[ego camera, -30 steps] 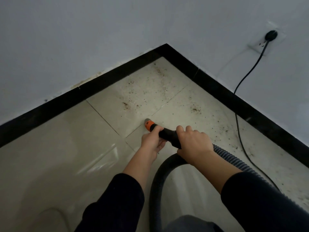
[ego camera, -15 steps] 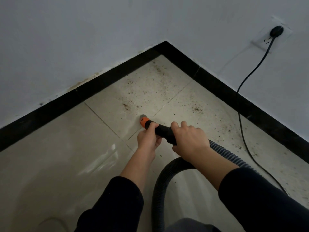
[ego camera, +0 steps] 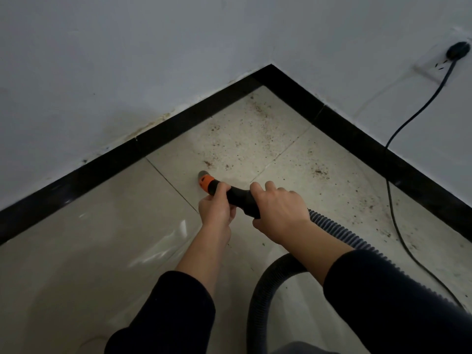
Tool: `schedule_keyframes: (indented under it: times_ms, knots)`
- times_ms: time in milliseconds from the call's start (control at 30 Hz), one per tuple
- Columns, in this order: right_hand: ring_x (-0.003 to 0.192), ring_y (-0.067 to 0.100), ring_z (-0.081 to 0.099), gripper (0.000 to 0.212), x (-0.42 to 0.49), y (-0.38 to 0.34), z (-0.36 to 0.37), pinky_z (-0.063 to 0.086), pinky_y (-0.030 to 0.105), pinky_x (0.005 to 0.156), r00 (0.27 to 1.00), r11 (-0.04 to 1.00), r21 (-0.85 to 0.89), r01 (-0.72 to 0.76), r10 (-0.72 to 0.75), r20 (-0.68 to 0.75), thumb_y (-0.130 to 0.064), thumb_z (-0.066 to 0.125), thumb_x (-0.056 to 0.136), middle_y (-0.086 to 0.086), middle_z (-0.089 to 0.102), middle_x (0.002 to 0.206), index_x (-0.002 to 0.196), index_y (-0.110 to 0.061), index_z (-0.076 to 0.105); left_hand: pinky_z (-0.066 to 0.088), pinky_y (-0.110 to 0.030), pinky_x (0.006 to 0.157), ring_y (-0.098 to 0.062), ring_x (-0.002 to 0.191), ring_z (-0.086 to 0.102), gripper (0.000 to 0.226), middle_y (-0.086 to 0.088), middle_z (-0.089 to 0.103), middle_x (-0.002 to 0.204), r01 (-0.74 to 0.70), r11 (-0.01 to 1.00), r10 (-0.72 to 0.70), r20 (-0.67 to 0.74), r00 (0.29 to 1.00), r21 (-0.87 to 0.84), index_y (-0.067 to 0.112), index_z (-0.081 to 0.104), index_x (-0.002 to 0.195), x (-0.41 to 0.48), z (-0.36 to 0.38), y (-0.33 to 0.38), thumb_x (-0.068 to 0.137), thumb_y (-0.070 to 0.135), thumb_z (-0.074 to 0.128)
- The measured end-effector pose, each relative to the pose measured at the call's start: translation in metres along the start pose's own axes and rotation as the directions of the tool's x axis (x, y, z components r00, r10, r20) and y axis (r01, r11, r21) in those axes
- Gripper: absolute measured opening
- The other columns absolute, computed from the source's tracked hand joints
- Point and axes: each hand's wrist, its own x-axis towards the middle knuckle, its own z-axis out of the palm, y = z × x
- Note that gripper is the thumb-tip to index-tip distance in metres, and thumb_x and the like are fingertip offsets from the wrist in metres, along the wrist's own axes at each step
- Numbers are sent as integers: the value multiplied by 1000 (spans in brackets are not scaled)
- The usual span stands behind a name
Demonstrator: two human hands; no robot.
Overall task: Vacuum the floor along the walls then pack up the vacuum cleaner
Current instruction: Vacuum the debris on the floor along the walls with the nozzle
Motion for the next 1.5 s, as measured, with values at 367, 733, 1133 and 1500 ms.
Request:
schedule_keyframes:
  times_ms: [367, 733, 1133, 1500]
  knots:
    - [95, 26, 57, 48, 9, -30, 3, 36, 32, 68, 997, 997, 39, 73, -72, -28, -31, 61, 89, 8, 52, 114, 128, -15, 38, 50, -24, 62, -12, 69, 60, 14, -10, 66, 88, -78, 997, 76, -102, 992, -15, 7, 61, 95, 7, -25, 11, 86, 18, 61]
    - [91, 24, 56, 45, -13, -18, -2, 34, 32, 67, 996, 996, 8, 84, -84, -6, -29, 59, 89, 7, 51, 112, 127, -16, 38, 48, -26, 59, -14, 66, 56, 15, -8, 61, 79, -70, 996, 63, -126, 990, -49, 4, 60, 87, -11, -20, -7, 83, 18, 61]
    - [93, 23, 56, 46, -21, 6, -4, 36, 30, 68, 1000, 999, -33, -15, 15, 3, -30, 58, 91, 7, 51, 114, 129, -17, 37, 52, -27, 65, -16, 75, 62, 11, -13, 67, 90, 1, 1000, -1, 14, 1000, -28, 6, 62, 87, -19, 2, -17, 85, 16, 62]
    - [95, 24, 57, 51, 15, -3, -1, 36, 30, 69, 996, 996, -10, -86, 85, -21, -31, 61, 89, 8, 52, 115, 131, -15, 36, 55, -23, 67, -15, 80, 66, 20, -15, 71, 102, 10, 999, -14, 69, 998, 49, 7, 64, 102, 16, 7, 14, 86, 19, 65]
